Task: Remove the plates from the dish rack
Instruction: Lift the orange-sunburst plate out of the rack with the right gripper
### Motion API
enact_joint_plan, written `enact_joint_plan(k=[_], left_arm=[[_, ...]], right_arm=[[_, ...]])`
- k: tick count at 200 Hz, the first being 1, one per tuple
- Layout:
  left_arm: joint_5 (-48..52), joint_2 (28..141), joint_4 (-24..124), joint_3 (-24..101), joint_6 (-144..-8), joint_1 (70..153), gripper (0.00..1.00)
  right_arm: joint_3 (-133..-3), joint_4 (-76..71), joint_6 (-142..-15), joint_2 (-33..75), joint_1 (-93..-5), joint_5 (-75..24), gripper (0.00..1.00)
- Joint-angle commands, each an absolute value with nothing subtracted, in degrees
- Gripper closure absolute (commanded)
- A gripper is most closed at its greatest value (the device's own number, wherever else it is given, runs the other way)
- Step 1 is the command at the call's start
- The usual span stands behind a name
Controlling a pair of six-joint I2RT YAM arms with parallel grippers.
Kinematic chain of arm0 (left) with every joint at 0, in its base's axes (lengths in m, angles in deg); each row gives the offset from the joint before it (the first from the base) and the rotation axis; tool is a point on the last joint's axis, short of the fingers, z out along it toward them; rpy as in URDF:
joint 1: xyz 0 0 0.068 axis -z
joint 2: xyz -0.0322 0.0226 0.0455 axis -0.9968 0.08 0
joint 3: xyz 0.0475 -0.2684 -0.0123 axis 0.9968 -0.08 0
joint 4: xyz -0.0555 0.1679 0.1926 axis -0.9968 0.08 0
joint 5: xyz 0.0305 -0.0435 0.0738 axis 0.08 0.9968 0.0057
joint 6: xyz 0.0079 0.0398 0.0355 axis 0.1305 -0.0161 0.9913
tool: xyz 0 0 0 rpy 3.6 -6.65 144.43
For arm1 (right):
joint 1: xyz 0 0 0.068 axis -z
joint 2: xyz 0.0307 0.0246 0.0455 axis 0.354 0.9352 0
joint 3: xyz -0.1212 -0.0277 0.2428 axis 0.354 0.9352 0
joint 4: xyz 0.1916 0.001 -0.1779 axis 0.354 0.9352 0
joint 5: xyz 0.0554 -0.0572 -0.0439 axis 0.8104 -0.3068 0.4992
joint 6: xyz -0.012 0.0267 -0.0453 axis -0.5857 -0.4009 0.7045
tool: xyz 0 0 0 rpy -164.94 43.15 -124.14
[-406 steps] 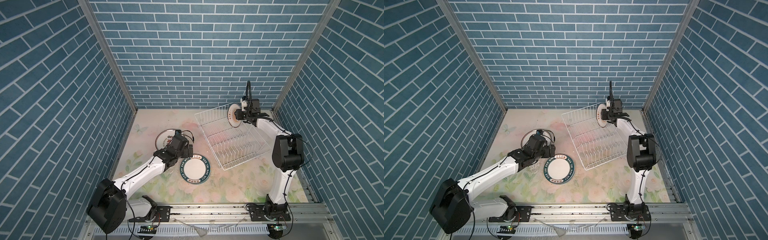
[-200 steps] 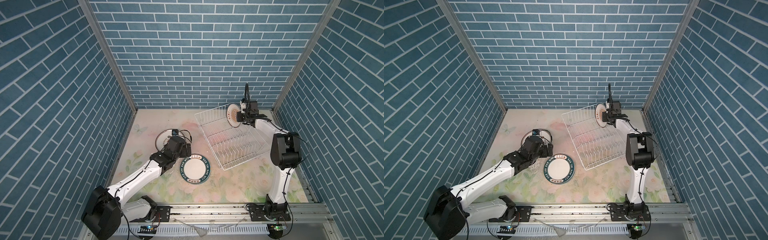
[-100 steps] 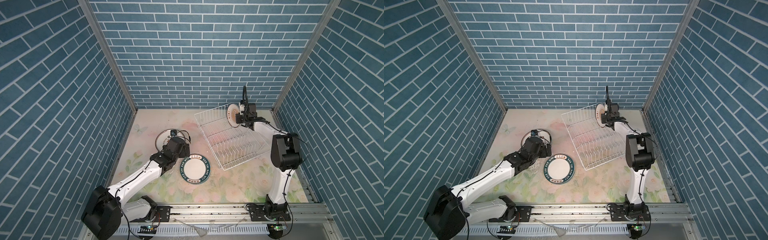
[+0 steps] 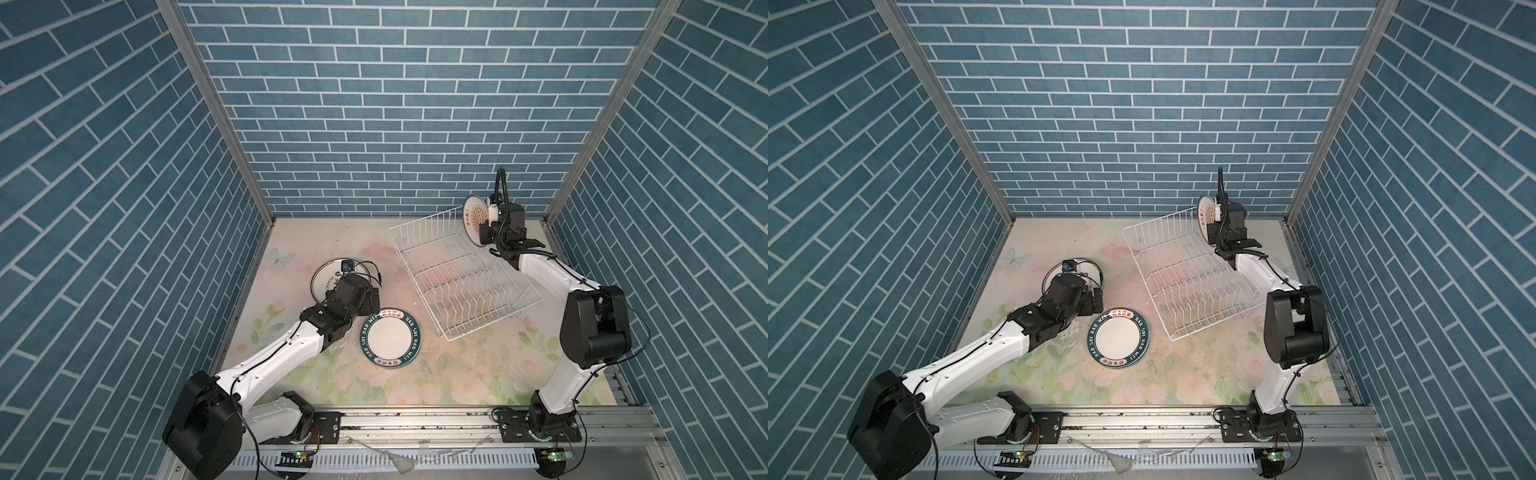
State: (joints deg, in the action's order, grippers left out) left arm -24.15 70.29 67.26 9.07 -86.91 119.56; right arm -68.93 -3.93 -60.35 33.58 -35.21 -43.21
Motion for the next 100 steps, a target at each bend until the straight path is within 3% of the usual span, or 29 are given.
enact_joint_plan(k=[1,100], left_arm=[[-23.5,70.7,68.1,9.6,-86.4,119.6,0.01],[-20.2,68.5,68.5,9.0,-85.0,119.6,0.01]], right_arm=[[-65.6,-9.3,-59.6,28.0,-35.4,-43.6,1.0],[-44.1,-27.1,-80.8,5.2,-35.6,-32.8,1.0]])
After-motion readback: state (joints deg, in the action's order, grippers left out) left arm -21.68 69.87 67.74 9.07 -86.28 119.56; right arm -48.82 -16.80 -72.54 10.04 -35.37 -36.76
